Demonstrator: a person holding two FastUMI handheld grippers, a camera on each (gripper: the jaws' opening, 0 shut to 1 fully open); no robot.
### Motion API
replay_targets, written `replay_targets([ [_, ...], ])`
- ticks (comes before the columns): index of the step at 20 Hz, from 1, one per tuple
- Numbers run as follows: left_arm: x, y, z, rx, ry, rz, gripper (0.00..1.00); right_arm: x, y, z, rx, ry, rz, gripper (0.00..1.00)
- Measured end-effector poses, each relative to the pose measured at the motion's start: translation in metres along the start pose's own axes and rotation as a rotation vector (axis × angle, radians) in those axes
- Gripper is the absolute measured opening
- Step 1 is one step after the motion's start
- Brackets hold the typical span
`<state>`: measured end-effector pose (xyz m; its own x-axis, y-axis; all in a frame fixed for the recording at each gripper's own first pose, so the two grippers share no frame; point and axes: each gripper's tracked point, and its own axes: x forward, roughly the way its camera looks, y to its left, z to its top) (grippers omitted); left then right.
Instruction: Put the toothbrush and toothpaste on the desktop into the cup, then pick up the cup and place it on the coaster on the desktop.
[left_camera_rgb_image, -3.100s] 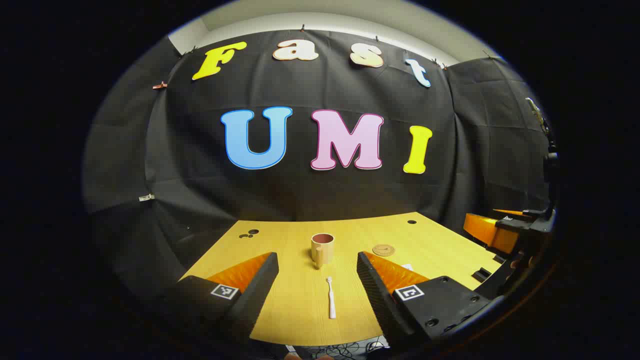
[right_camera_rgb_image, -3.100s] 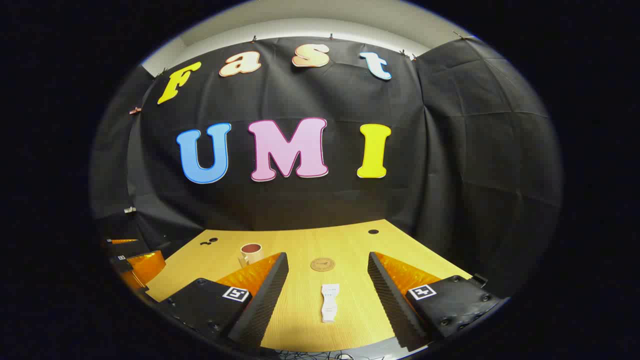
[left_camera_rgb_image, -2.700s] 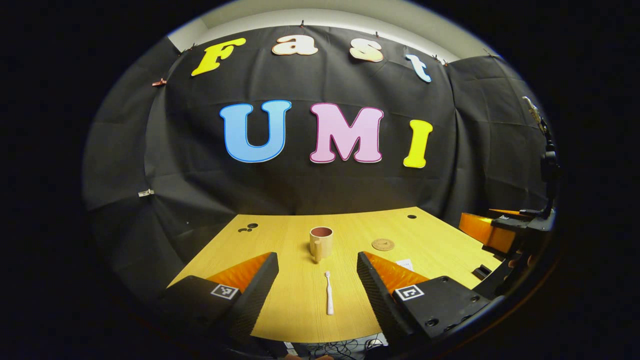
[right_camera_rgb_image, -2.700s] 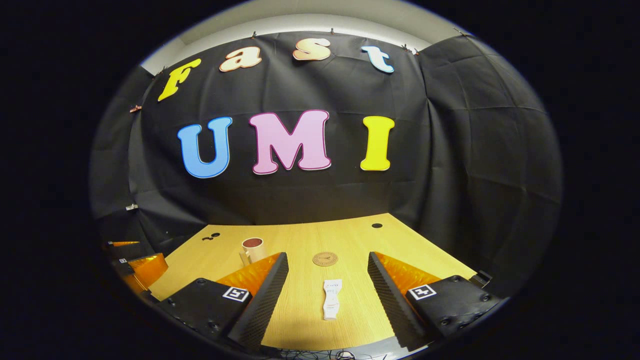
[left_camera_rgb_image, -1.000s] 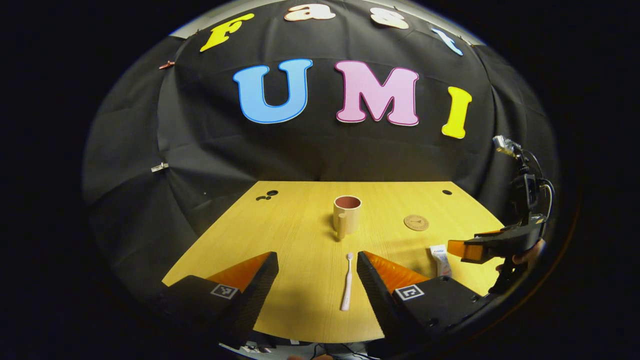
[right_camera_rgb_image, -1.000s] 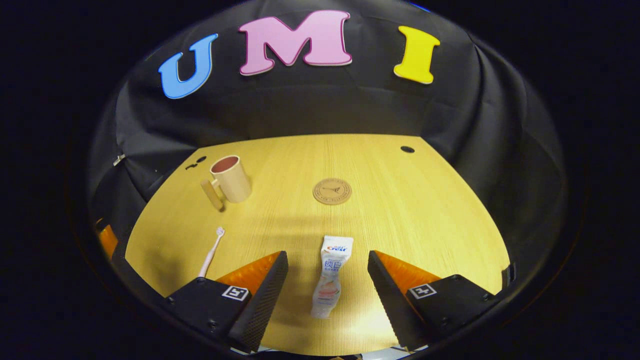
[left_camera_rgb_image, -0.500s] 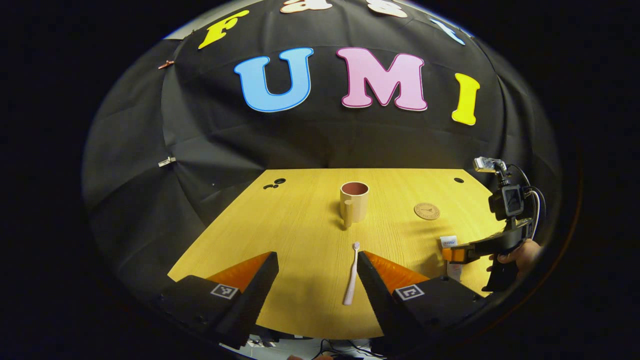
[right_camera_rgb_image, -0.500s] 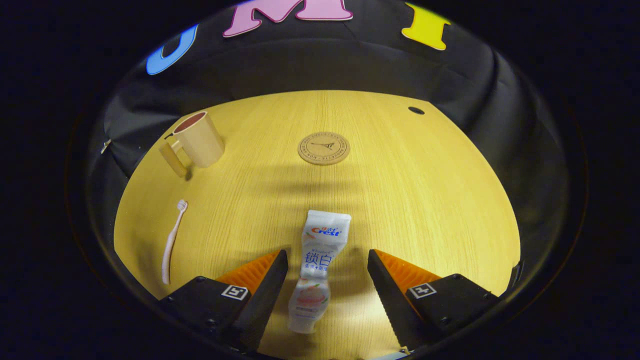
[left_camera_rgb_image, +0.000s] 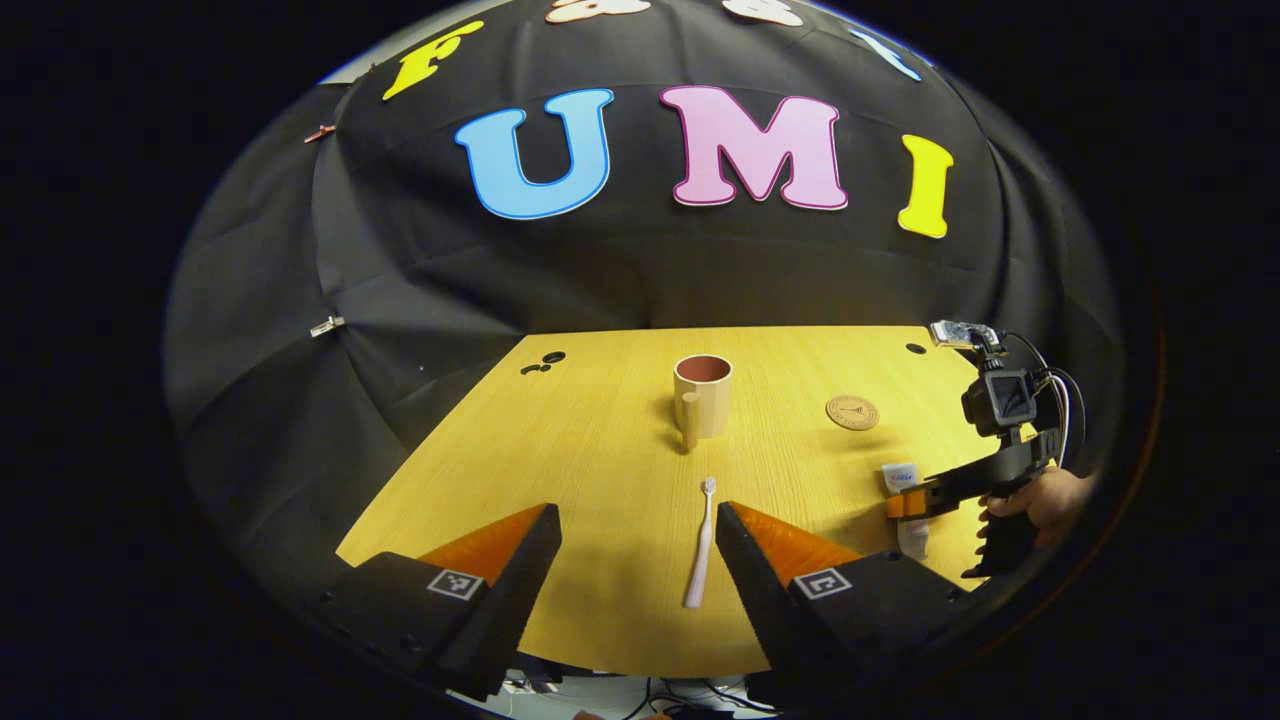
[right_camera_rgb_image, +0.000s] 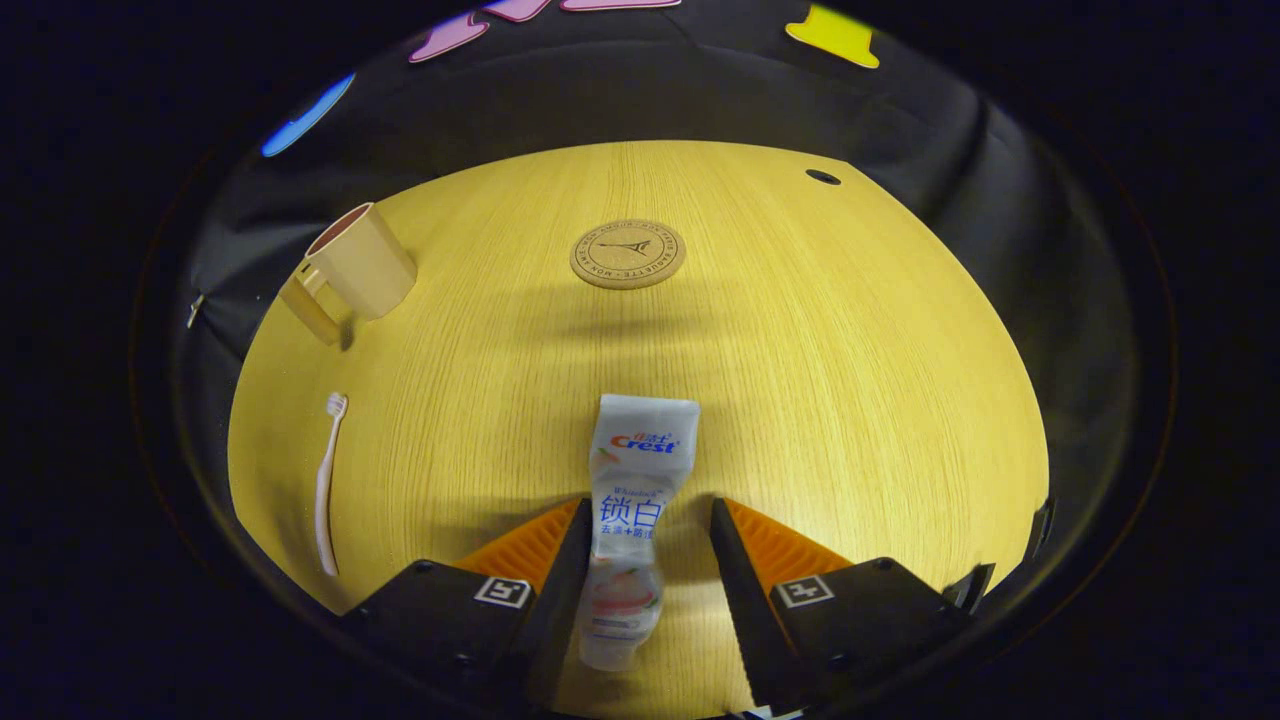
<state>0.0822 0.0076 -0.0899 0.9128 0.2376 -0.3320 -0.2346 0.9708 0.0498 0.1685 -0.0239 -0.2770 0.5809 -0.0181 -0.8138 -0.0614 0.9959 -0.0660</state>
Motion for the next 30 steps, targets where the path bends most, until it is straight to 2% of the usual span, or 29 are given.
replay_targets([
  [2,0.0,-0.001,0.001,0.0,-0.004,-0.006,0.96,-0.001,0.0,-0.001,0.007,0.017,-0.002,0.58],
  [3,0.001,-0.001,0.0,0.002,-0.006,-0.007,0.96,0.0,0.0,-0.001,0.007,0.018,-0.003,0.43],
  [5,0.002,-0.001,0.001,0.004,-0.01,-0.009,0.96,0.001,0.0,-0.001,-0.001,0.03,0.003,0.36],
  [7,0.003,0.0,0.002,0.001,-0.014,-0.013,0.96,-0.001,0.005,0.0,-0.016,0.024,0.051,0.3],
  [11,0.014,0.002,0.0,-0.025,-0.01,-0.032,0.96,-0.008,0.002,0.0,-0.025,0.023,0.089,0.28],
  [15,0.032,-0.002,-0.003,-0.083,0.025,-0.078,0.96,-0.027,-0.008,0.018,-0.073,-0.045,0.094,0.28],
  [18,0.048,-0.004,-0.016,-0.123,0.09,-0.084,0.97,-0.046,-0.011,0.031,-0.091,-0.099,0.113,0.28],
  [21,0.065,-0.019,-0.031,-0.16,0.171,-0.117,0.97,-0.066,-0.008,0.037,-0.075,-0.156,0.164,0.28],
  [26,0.093,-0.044,-0.062,-0.112,0.292,-0.162,0.96,-0.093,-0.01,0.04,-0.079,-0.209,0.234,0.28],
  [30,0.114,-0.053,-0.085,-0.08,0.383,-0.164,0.96,-0.105,-0.016,0.048,-0.068,-0.237,0.265,0.28],
])
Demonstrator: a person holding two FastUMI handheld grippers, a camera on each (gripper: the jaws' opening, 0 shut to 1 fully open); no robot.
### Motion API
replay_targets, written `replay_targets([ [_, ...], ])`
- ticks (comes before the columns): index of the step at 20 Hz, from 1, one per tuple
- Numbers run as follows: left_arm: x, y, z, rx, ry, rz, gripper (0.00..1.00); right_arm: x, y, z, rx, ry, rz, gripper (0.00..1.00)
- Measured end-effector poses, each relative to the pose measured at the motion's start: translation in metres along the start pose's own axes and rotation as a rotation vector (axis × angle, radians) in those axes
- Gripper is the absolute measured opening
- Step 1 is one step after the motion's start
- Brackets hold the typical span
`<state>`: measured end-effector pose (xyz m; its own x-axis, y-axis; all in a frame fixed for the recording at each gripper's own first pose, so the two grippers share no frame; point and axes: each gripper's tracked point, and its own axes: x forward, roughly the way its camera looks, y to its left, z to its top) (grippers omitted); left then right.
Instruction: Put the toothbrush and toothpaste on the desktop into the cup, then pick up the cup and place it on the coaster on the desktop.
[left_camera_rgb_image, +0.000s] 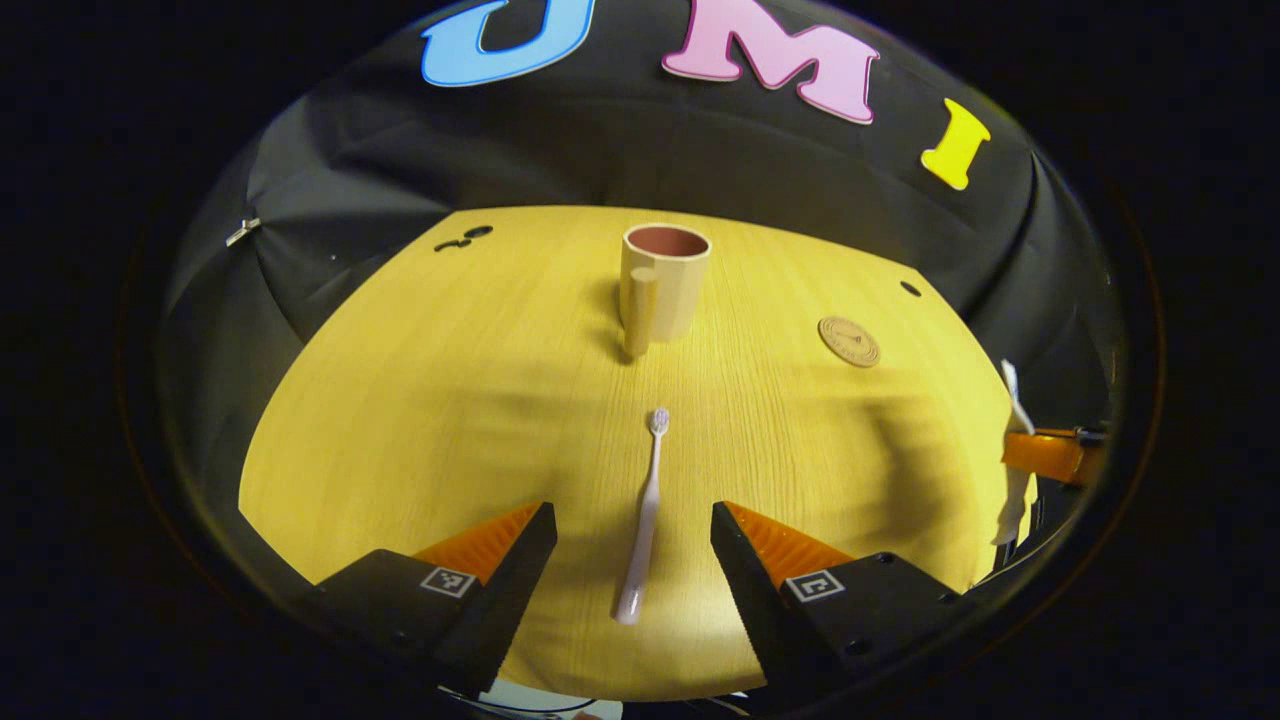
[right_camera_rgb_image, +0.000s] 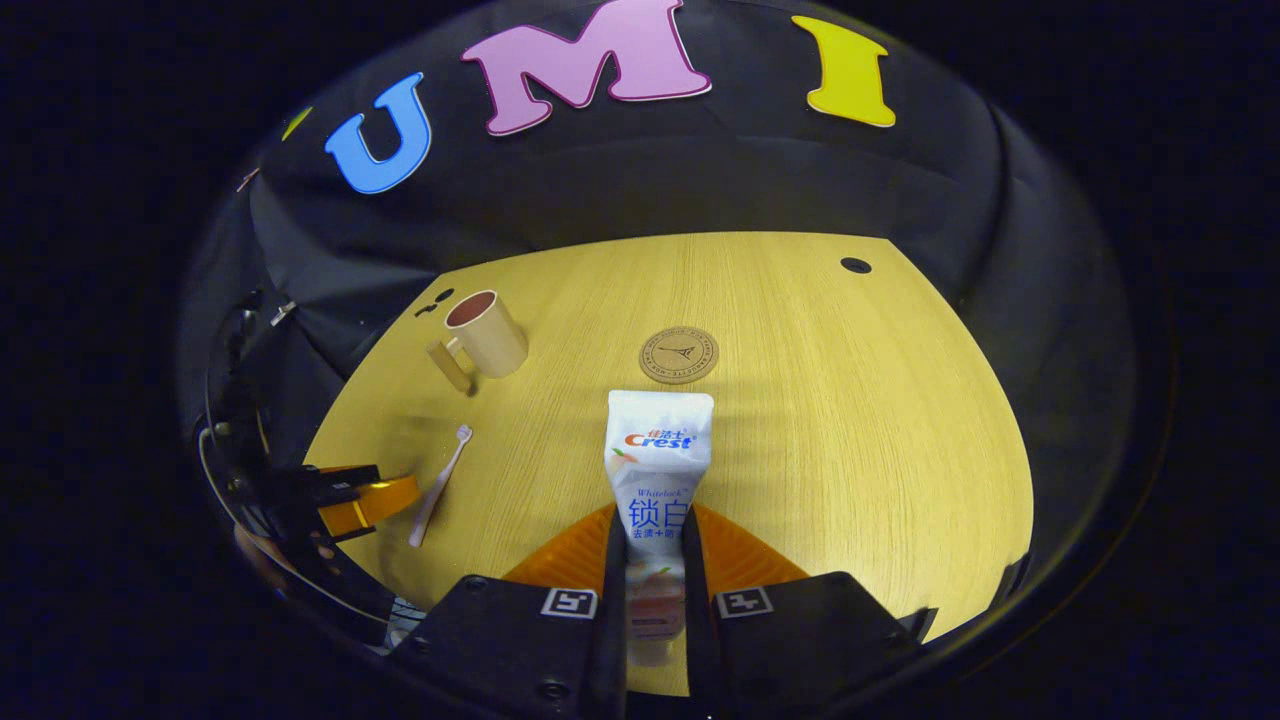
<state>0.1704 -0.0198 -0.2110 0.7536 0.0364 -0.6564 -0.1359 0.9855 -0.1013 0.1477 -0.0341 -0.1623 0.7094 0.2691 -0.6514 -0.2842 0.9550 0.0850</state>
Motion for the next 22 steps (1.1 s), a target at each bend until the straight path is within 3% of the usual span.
replay_targets([
  [8,0.03,-0.001,-0.021,0.011,0.143,0.023,0.92,-0.001,-0.01,0.013,0.018,-0.045,0.057,0.28],
  [11,0.035,0.004,-0.03,-0.001,0.184,0.068,0.77,0.007,-0.007,0.016,0.014,-0.031,0.09,0.28],
  [15,0.036,-0.002,-0.031,0.024,0.219,0.06,0.72,0.014,-0.002,0.026,-0.014,-0.037,0.133,0.28],
  [16,0.037,-0.005,-0.032,0.034,0.233,0.053,0.65,0.014,0.001,0.028,-0.017,-0.04,0.147,0.28],
  [17,0.038,-0.007,-0.03,0.041,0.242,0.051,0.52,0.015,0.004,0.032,-0.023,-0.043,0.16,0.28],
  [18,0.038,-0.01,-0.029,0.044,0.249,0.05,0.51,0.017,0.007,0.037,-0.034,-0.048,0.168,0.28],
  [19,0.038,-0.012,-0.03,0.05,0.256,0.047,0.31,0.019,0.009,0.042,-0.045,-0.055,0.173,0.28],
  [22,0.038,-0.016,-0.028,0.074,0.263,0.034,0.19,0.022,0.021,0.064,-0.062,-0.081,0.188,0.28],
])
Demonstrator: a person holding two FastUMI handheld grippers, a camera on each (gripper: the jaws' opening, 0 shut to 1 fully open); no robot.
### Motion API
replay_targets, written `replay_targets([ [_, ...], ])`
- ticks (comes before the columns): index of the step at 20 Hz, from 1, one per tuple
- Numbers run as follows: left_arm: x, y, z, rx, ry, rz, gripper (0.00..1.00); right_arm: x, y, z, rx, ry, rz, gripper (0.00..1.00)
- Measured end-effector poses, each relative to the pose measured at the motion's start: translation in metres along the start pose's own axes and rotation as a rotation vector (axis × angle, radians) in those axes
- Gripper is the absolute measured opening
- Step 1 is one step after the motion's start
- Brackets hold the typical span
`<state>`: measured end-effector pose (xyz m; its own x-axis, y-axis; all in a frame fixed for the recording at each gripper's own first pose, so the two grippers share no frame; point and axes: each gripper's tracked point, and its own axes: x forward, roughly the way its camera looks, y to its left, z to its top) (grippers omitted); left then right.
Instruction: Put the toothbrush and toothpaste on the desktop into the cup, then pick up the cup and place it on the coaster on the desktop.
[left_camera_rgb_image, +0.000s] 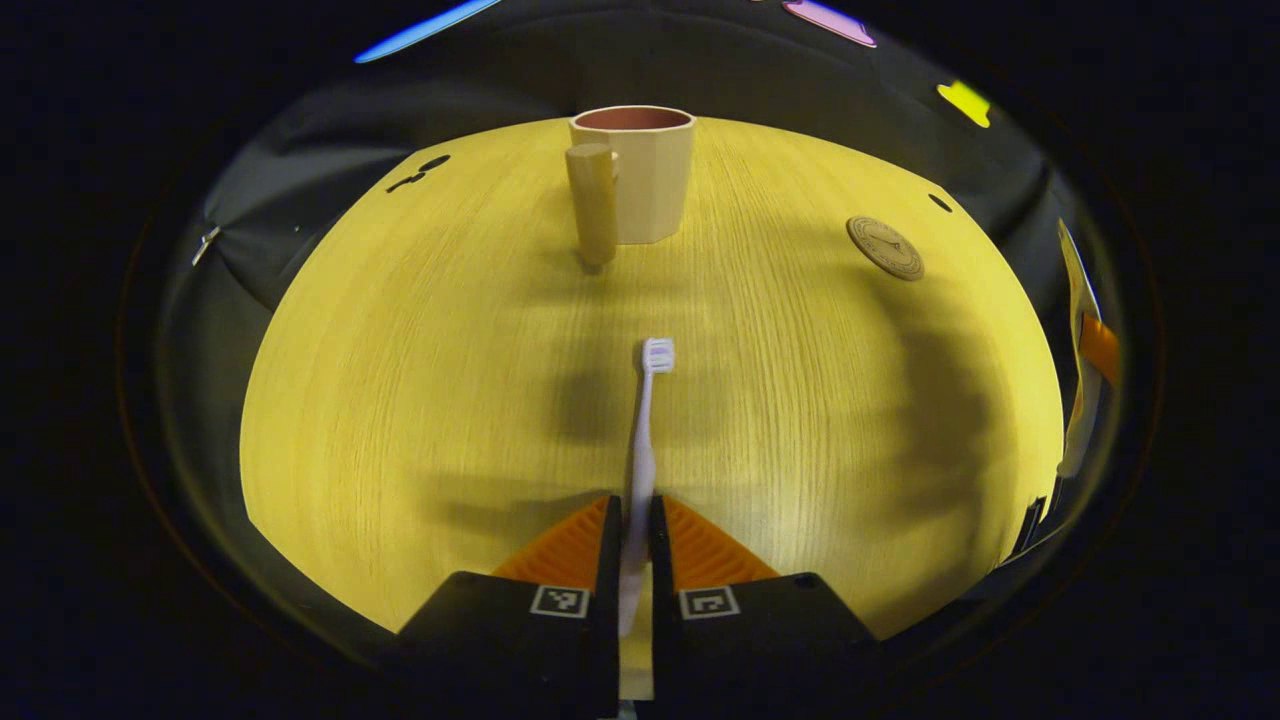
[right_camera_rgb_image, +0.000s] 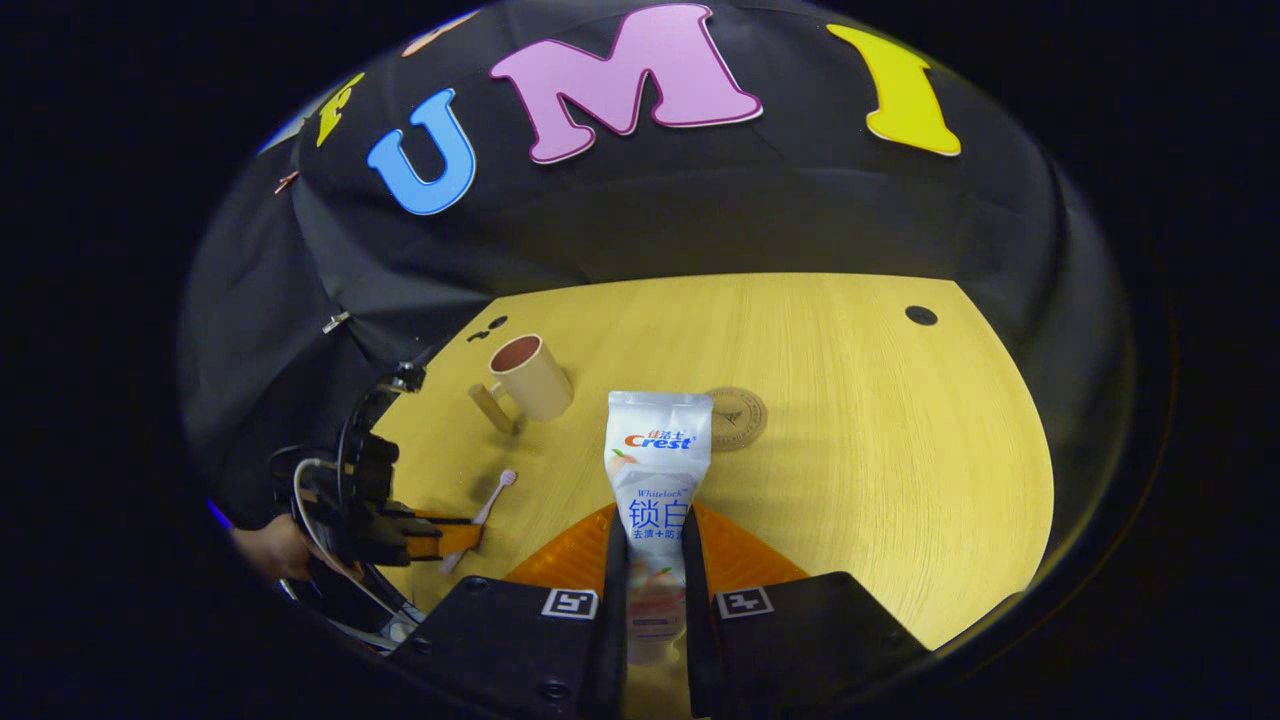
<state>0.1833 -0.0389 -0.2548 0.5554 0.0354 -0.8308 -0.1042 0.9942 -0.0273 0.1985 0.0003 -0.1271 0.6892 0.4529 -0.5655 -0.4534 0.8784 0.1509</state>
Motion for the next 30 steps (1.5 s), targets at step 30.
replay_targets([
  [30,-0.168,0.086,0.084,-0.187,-0.616,-0.119,0.06,0.194,0.189,0.214,-0.067,-0.473,0.1,0.28],
])
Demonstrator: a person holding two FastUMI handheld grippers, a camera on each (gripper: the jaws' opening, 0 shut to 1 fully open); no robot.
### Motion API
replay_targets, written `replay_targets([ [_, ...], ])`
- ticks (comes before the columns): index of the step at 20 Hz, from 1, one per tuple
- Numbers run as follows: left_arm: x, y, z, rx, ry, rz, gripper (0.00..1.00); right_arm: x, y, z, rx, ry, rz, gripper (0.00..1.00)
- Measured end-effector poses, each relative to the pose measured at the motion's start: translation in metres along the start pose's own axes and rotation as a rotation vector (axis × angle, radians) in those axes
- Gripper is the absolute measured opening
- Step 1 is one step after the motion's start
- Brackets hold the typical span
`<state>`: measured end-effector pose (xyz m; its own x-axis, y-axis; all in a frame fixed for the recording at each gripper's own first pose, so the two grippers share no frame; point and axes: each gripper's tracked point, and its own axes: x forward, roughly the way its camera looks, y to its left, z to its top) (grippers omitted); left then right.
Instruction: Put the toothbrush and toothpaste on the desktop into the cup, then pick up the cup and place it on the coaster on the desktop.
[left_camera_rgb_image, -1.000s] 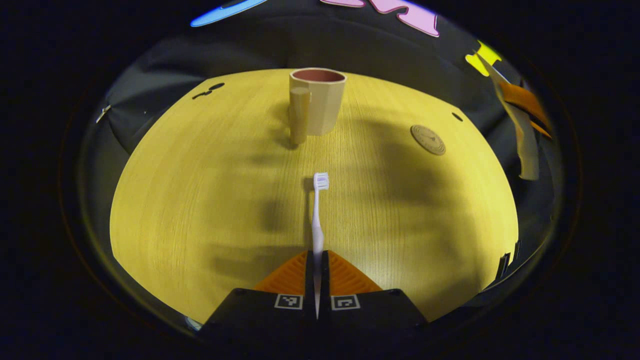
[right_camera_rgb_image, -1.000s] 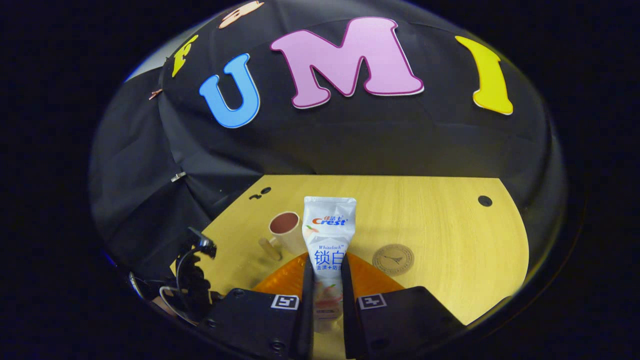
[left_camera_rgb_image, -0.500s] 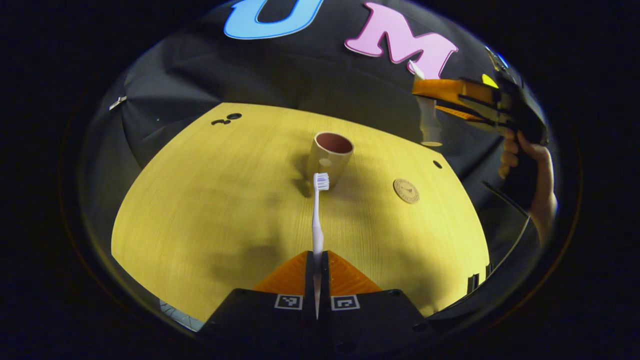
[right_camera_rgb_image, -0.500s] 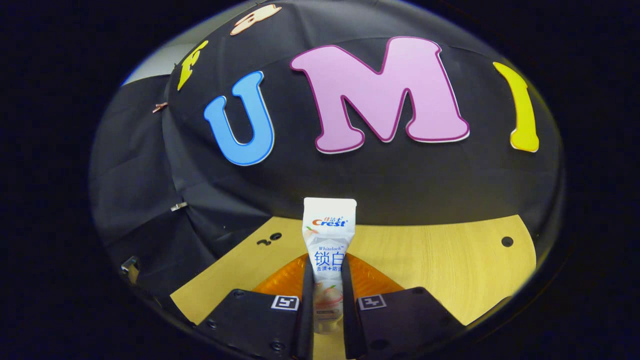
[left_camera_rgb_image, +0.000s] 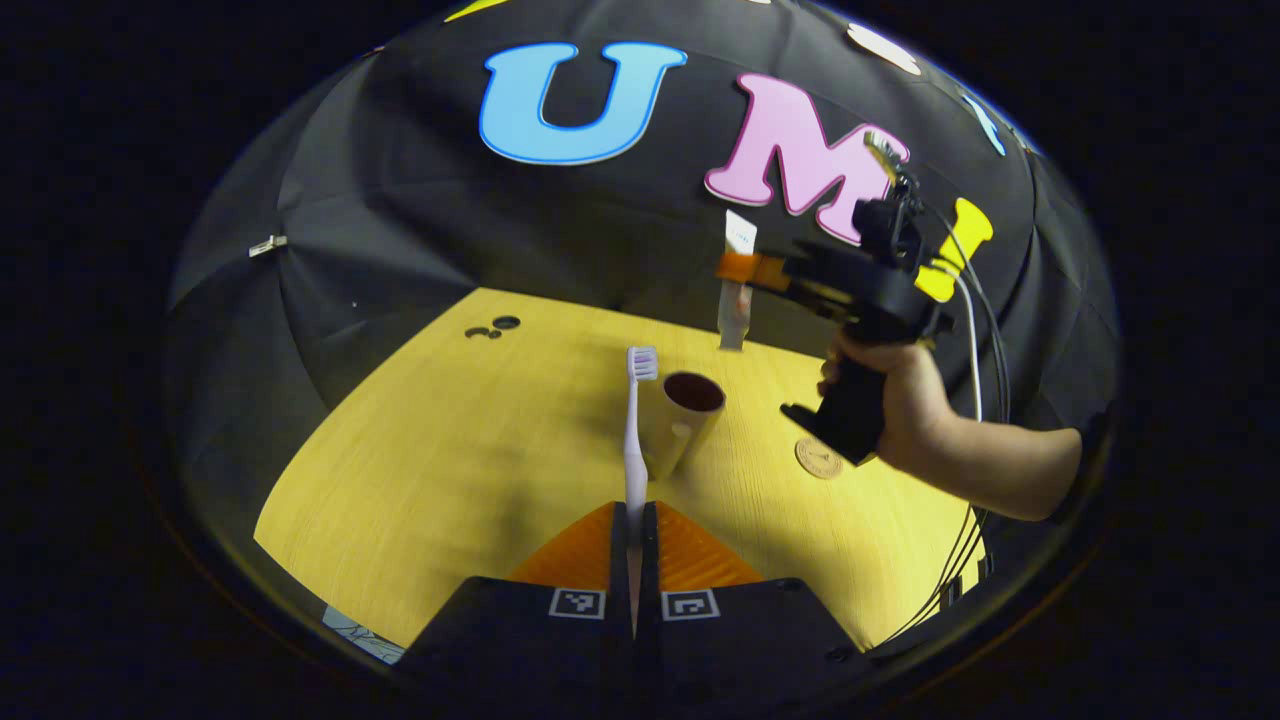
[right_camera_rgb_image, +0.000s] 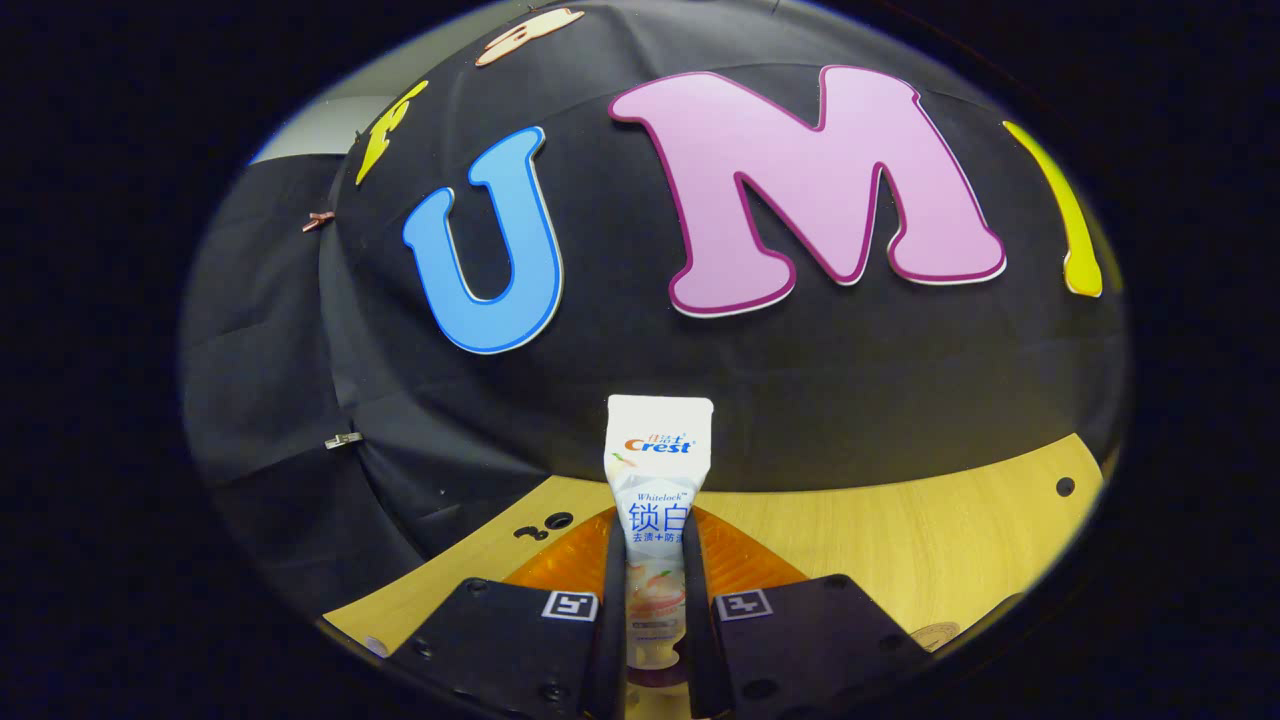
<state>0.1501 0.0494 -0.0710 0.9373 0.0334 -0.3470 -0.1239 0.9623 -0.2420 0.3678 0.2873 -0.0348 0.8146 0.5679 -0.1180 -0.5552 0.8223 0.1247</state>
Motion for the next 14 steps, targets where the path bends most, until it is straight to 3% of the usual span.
replay_targets([
  [9,0.008,0.029,0.008,-0.031,-0.115,0.049,0.06,0.022,-0.01,-0.063,-0.092,0.056,-0.003,0.28],
  [10,0.01,0.029,0.007,-0.03,-0.117,0.05,0.06,0.021,-0.012,-0.07,-0.094,0.07,-0.004,0.16],
  [11,0.012,0.028,0.007,-0.03,-0.114,0.05,0.06,0.021,-0.013,-0.078,-0.092,0.086,-0.003,0.28],
  [14,0.018,0.021,0.007,-0.033,-0.112,0.034,0.06,0.008,-0.013,-0.102,-0.081,0.136,0.008,0.3],
])
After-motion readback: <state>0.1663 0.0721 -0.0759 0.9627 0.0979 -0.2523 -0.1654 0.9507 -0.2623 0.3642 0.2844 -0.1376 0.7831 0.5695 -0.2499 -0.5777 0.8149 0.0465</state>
